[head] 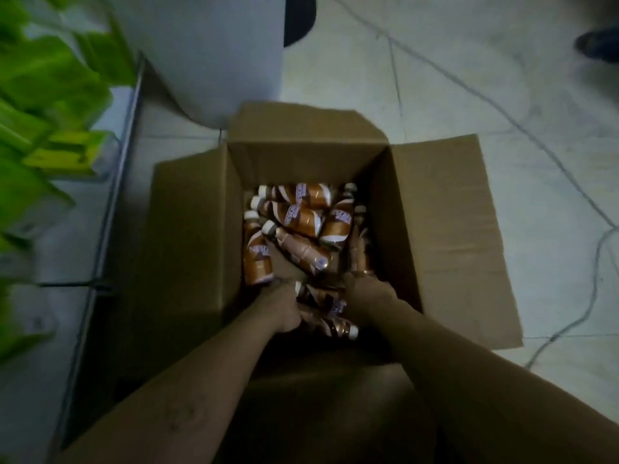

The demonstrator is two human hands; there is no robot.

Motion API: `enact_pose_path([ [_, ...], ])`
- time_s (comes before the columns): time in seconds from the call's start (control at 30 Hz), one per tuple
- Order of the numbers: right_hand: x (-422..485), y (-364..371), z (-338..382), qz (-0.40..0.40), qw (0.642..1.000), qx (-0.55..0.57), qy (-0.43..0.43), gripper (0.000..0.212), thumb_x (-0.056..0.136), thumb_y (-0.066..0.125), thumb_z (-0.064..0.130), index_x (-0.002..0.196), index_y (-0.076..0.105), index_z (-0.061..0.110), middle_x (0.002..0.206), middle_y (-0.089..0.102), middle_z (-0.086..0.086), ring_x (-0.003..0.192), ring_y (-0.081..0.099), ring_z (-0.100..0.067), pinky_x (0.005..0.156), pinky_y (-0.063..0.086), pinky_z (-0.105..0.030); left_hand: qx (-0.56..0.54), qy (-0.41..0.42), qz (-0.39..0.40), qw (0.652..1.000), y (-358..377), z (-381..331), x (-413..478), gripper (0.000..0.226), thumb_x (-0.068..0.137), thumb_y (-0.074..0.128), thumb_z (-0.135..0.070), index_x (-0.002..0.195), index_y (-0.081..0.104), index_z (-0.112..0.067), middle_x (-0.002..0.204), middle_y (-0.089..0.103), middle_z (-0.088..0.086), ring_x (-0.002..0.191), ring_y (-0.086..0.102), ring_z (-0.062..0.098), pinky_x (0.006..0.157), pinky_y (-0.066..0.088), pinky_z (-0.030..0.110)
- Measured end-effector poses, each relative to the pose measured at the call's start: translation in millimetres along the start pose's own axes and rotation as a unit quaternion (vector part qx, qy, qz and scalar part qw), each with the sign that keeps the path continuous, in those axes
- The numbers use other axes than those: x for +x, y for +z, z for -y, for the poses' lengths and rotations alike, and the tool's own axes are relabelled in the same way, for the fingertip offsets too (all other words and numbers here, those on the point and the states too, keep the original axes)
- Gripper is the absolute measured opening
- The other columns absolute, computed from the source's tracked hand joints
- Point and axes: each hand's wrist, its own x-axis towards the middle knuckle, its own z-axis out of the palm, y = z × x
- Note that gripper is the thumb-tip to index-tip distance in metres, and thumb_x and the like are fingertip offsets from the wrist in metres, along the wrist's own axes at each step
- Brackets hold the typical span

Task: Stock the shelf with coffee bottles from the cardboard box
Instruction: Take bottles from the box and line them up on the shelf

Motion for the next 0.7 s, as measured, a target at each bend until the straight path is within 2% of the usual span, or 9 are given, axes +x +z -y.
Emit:
enact_pose_path([
  [0.1, 34, 27, 1, 0.022, 0.998, -0.054, 0.005, 0.065, 0.091, 0.058, 0.039, 0.145, 0.029, 0.019, 0.144, 0.042, -0.015, 0.126, 0.046, -0.032, 0.100, 0.042, -0.045, -0.032, -0.024, 0.036, 0.999, 18, 27, 22, 0.072, 0.080, 0.071, -0.021, 0.143, 0.038, -0.026, 0.144, 0.042, 0.003, 0.126, 0.046, 0.025, 0.107, 0.038, 0.041],
  [0.17, 39, 38, 1, 0.009, 0.998, -0.068, 0.015, 0.072, 0.089, 0.061, 0.036, 0.148, 0.024, 0.018, 0.146, 0.039, -0.014, 0.126, 0.046, -0.031, 0.095, 0.044, -0.044, -0.039, -0.013, 0.022, 0.999, 26, 35, 24, 0.075, 0.080, 0.071, -0.017, 0.143, 0.034, -0.029, 0.147, 0.036, 0.003, 0.131, 0.040, 0.026, 0.110, 0.033, 0.043],
  [0.3, 30, 45, -5, -0.018, 0.996, -0.072, 0.044, 0.077, 0.084, 0.069, 0.028, 0.146, 0.025, 0.018, 0.136, 0.047, -0.012, 0.118, 0.052, -0.027, 0.091, 0.048, -0.040, -0.023, 0.011, 0.023, 0.999, 30, 34, 21, 0.083, 0.074, 0.077, -0.017, 0.142, 0.031, -0.029, 0.142, 0.042, 0.003, 0.129, 0.043, 0.024, 0.108, 0.037, 0.044],
  [0.37, 17, 41, -11, -0.022, 0.997, -0.035, 0.061, 0.078, 0.081, 0.072, 0.029, 0.145, 0.028, 0.019, 0.133, 0.049, -0.012, 0.117, 0.053, -0.027, 0.093, 0.048, -0.040, -0.022, 0.020, 0.022, 0.999, 26, 25, 9, 0.081, 0.072, 0.080, -0.023, 0.139, 0.034, -0.030, 0.135, 0.047, 0.000, 0.123, 0.048, 0.023, 0.103, 0.041, 0.040],
  [0.47, -23, 24, -15, -0.079, 0.993, 0.056, 0.072, 0.077, 0.080, 0.072, 0.034, 0.143, 0.031, 0.019, 0.130, 0.052, -0.010, 0.116, 0.056, -0.028, 0.092, 0.049, -0.040, -0.025, 0.037, -0.042, 0.998, 8, 6, -35, 0.075, 0.070, 0.081, -0.036, 0.132, 0.039, -0.030, 0.131, 0.051, 0.000, 0.116, 0.053, 0.022, 0.099, 0.045, 0.040],
  [0.57, -91, -7, -12, -0.150, 0.974, 0.152, 0.069, 0.064, 0.079, 0.071, 0.040, 0.131, 0.041, 0.016, 0.122, 0.059, -0.010, 0.111, 0.059, -0.031, 0.088, 0.050, -0.038, -0.094, 0.040, -0.106, 0.989, -22, -3, -104, 0.094, 0.059, 0.078, -0.061, 0.138, 0.039, -0.027, 0.128, 0.055, -0.002, 0.114, 0.057, 0.022, 0.097, 0.047, 0.037],
  [0.6, -116, -19, -8, -0.175, 0.966, 0.176, 0.066, 0.062, 0.075, 0.073, 0.042, 0.125, 0.046, 0.016, 0.117, 0.062, -0.010, 0.107, 0.061, -0.031, 0.086, 0.052, -0.038, -0.147, 0.043, -0.130, 0.980, -35, -4, -131, 0.097, 0.051, 0.078, -0.067, 0.132, 0.046, -0.025, 0.121, 0.061, -0.003, 0.105, 0.062, 0.020, 0.091, 0.052, 0.035],
  [0.63, -143, -34, -4, -0.205, 0.956, 0.201, 0.062, 0.062, 0.070, 0.075, 0.044, 0.120, 0.050, 0.017, 0.111, 0.064, -0.008, 0.102, 0.064, -0.030, 0.084, 0.054, -0.038, -0.211, 0.054, -0.161, 0.963, -51, -7, -160, 0.088, 0.049, 0.081, -0.065, 0.122, 0.054, -0.024, 0.110, 0.066, -0.003, 0.093, 0.065, 0.018, 0.079, 0.056, 0.031],
  [0.7, -197, -66, 4, -0.266, 0.930, 0.250, 0.034, 0.060, 0.060, 0.076, 0.046, 0.111, 0.058, 0.020, 0.100, 0.068, -0.004, 0.091, 0.068, -0.026, 0.079, 0.057, -0.037, -0.365, 0.059, -0.187, 0.910, -80, -15, -219, 0.061, 0.064, 0.084, -0.047, 0.108, 0.057, -0.015, 0.090, 0.065, 0.002, 0.069, 0.065, 0.016, 0.050, 0.053, 0.022],
])
